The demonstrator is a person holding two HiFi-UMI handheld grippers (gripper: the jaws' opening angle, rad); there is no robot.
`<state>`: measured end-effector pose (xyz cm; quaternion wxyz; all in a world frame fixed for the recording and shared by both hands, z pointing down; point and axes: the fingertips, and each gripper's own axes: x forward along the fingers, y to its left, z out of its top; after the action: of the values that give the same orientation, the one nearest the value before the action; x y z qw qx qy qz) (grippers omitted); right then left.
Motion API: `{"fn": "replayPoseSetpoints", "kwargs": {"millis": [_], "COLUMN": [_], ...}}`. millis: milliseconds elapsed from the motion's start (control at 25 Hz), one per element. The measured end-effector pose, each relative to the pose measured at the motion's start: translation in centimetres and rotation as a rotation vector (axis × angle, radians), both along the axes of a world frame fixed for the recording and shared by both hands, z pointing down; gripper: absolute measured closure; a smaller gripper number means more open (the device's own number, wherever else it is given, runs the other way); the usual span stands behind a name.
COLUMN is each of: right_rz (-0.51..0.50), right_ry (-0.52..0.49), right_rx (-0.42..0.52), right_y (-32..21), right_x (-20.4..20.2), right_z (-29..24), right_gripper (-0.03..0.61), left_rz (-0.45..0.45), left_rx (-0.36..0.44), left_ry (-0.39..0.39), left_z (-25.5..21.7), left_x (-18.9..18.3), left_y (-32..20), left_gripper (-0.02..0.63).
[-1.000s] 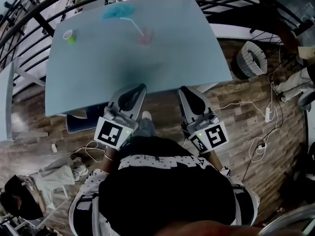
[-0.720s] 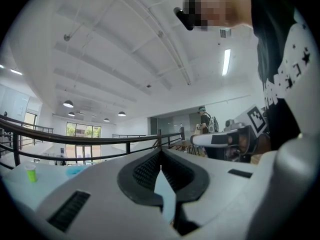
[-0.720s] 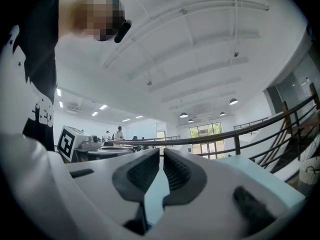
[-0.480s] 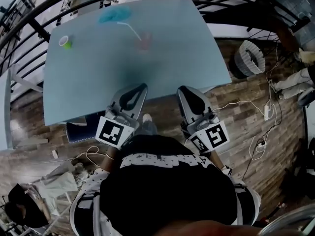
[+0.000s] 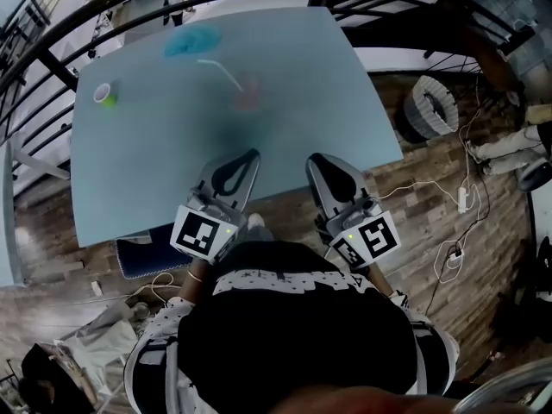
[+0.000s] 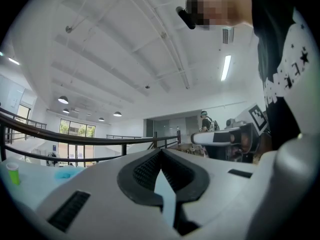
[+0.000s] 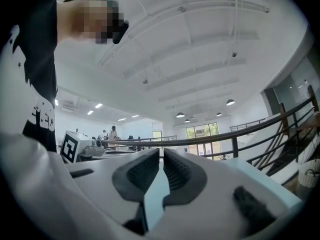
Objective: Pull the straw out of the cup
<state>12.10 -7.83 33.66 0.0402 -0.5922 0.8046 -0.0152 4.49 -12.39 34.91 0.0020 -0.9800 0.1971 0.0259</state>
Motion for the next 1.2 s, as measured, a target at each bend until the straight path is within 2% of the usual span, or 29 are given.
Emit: {"fn": "replayPoseSetpoints", "kwargs": {"millis": [240, 560, 960, 1200], "right_rz": [-0.010, -0.061, -0.133, -0.166], "right_ry": [-0.010, -0.012, 0.041, 0.045], "right_rx": [-0.014, -0.016, -0.060, -0.052], "right_y": [-3.5, -8.0, -12.0, -13.2], "right_x": [-0.2, -0.7, -2.2, -1.4], "right_z": [-0.1, 1.0, 1.5, 1.4], "right_gripper": [0.542, 0.541, 0.541, 0.541], "left_rz": [0.000, -0.020, -0.111, -0.148], "left_rx": [-0.012, 0.018, -0.012, -0.030], "left_ry": [-0.005, 0.015, 0.038, 0.046], "left_z": [0.6, 0.4, 1.2, 1.7], "left_x": [0.3, -0.2, -2.7, -2.0], "left_y": [-3.2, -6.8, -10.0, -10.9], "left_gripper": [0.598, 0.598, 0.598, 0.598]}}
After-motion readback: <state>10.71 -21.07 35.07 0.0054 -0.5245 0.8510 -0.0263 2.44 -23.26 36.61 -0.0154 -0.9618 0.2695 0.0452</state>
